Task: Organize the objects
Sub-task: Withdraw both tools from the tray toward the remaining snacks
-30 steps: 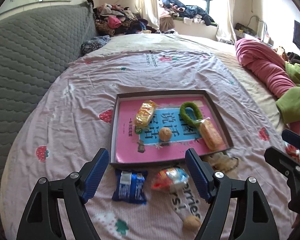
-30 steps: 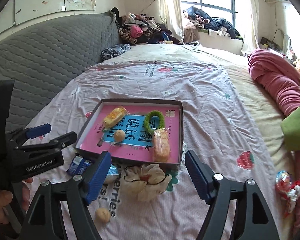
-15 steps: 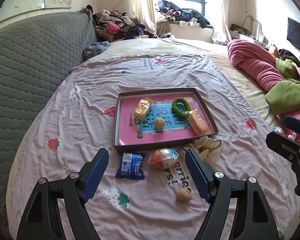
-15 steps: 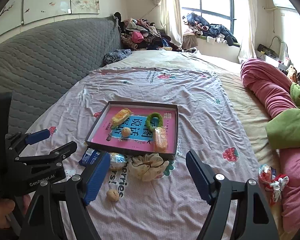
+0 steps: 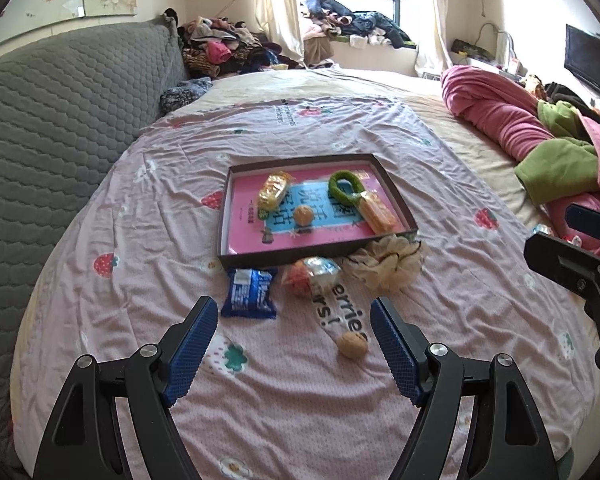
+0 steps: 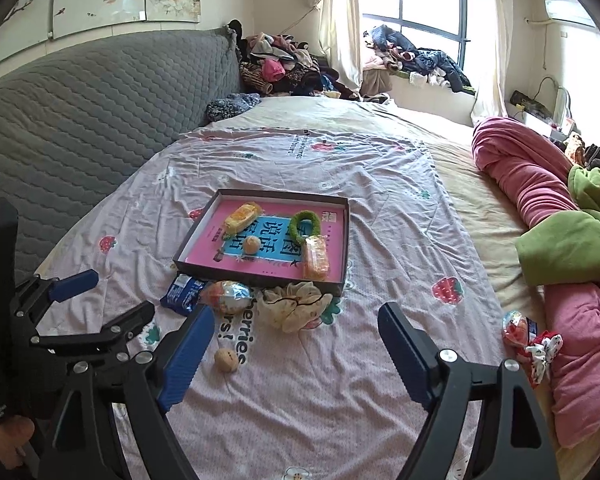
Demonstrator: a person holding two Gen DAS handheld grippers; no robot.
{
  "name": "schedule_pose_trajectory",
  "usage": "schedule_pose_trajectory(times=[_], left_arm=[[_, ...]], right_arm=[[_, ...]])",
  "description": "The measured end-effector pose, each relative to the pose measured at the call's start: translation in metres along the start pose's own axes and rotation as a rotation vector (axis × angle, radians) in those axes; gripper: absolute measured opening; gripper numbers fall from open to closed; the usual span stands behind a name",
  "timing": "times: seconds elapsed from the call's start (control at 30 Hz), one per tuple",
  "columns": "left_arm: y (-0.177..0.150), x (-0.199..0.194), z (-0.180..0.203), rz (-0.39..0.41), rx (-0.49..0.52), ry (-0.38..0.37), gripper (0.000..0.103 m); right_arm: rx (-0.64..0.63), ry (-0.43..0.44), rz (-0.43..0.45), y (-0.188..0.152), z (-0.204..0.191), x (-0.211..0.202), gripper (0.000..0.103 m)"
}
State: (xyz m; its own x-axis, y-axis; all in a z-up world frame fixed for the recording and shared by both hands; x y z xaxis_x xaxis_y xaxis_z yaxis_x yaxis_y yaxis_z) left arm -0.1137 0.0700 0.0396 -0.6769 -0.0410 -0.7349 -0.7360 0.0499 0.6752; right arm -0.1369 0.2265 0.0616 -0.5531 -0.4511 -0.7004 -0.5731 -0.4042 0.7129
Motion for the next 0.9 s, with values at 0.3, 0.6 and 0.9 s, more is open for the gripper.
schedule_pose_trajectory(times=[0.3, 0.6, 0.9], left_arm=[[-0.023, 0.011, 0.010, -0.025, 0.004, -0.015, 0.084], [-0.045, 0.034, 0.015, -0.072, -0.004, -0.022, 0.084], [-0.060, 0.062, 0.026, -0.119, -0.008, -0.029, 0.084]], right_arm=[[0.001, -0.009, -0.037, -0.017, 0.002, 0.011, 0.086], [0.003, -0.021, -0.059, -0.031, 0.007, 0.030, 0.100], [0.018, -0.026, -0.101, -0.042, 0.016, 0.059, 0.102]])
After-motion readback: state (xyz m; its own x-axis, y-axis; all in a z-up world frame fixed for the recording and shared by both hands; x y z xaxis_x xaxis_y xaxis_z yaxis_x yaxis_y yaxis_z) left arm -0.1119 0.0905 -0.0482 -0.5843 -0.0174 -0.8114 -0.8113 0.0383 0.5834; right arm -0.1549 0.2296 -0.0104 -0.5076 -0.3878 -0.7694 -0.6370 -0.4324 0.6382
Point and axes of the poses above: each gripper's, at about its wrist camera, not at the fingertips, and x roughly the way its jaws point, z to its right, y to its top, the point moved 6 cm from there along x, roughly the way its jaws point, and after that the axes turned 2 degrees about x, right-handed, at the moved point
